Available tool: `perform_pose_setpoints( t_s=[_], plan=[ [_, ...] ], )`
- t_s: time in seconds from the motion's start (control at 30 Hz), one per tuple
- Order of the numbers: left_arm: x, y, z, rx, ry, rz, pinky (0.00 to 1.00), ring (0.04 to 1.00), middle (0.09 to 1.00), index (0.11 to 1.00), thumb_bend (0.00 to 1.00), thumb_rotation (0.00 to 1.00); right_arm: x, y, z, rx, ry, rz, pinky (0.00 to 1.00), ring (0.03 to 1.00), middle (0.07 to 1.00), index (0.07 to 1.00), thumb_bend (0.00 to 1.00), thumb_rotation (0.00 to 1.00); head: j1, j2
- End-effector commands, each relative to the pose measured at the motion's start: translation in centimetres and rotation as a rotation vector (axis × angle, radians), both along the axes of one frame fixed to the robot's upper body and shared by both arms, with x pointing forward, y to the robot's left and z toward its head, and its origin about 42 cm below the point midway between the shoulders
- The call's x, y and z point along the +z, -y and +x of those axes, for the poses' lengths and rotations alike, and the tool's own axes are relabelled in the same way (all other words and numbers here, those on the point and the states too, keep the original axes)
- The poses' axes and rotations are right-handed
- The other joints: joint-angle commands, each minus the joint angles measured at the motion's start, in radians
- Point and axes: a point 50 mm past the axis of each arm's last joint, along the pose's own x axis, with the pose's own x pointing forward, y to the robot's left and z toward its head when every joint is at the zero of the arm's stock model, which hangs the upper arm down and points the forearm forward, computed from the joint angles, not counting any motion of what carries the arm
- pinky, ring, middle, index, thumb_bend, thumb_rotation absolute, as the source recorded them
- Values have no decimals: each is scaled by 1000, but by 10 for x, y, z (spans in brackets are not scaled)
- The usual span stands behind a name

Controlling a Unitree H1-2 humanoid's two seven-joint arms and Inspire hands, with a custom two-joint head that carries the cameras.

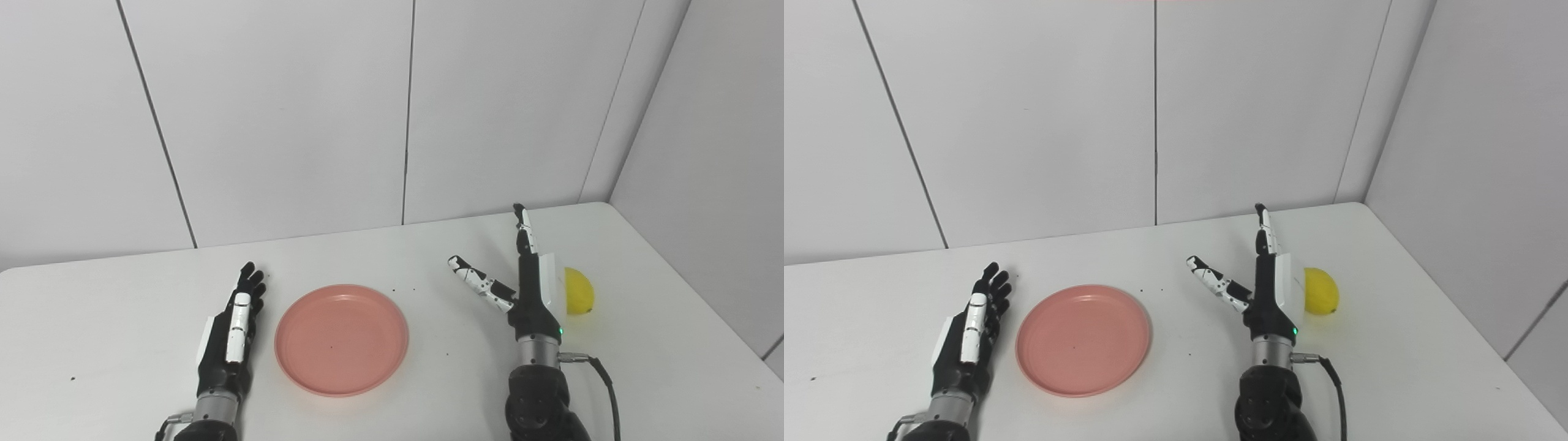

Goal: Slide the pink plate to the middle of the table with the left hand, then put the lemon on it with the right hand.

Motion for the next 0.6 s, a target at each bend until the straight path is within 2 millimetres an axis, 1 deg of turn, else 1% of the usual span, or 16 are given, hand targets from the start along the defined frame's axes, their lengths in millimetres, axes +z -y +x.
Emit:
perform_pose_setpoints(
  t_s=[0.0,0.03,0.13,0.17,0.23,0.33,0.53,0.57],
  plan=[
    [-6,-11,0,-2,5,-2,1000,990,984,988,511,1000,20,10,1,-45,52,-41,838,910,939,936,749,474,-19,-2],
    [-6,-12,0,-3,0,-7,1000,992,986,988,516,1000,21,13,0,-57,48,-49,835,910,939,935,753,466,-39,-5],
    [-7,-15,2,-6,-4,-17,1000,994,987,988,521,1000,22,21,-3,-97,33,-80,833,912,936,936,766,456,-58,-12],
    [-9,-16,2,-9,-5,-21,1000,995,987,988,520,1000,23,24,-5,-112,26,-93,834,912,934,937,769,453,-75,-22],
    [-11,-19,4,-13,-8,-27,1000,999,989,990,531,1000,23,29,-8,-133,11,-102,836,910,931,938,776,426,-89,-29],
    [-10,-23,4,-13,-20,-18,1000,996,990,991,539,1000,22,36,-12,-166,-12,-92,820,906,929,935,791,416,-101,-31],
    [-9,-25,3,-15,-31,-34,1000,991,987,982,521,1000,24,48,-18,-232,-39,-118,781,891,923,933,807,390,-106,-31],
    [-9,-26,3,-17,-29,-35,1000,993,988,984,513,1000,24,51,-19,-245,-43,-126,760,877,914,925,826,379,-107,-29]
  ],
)
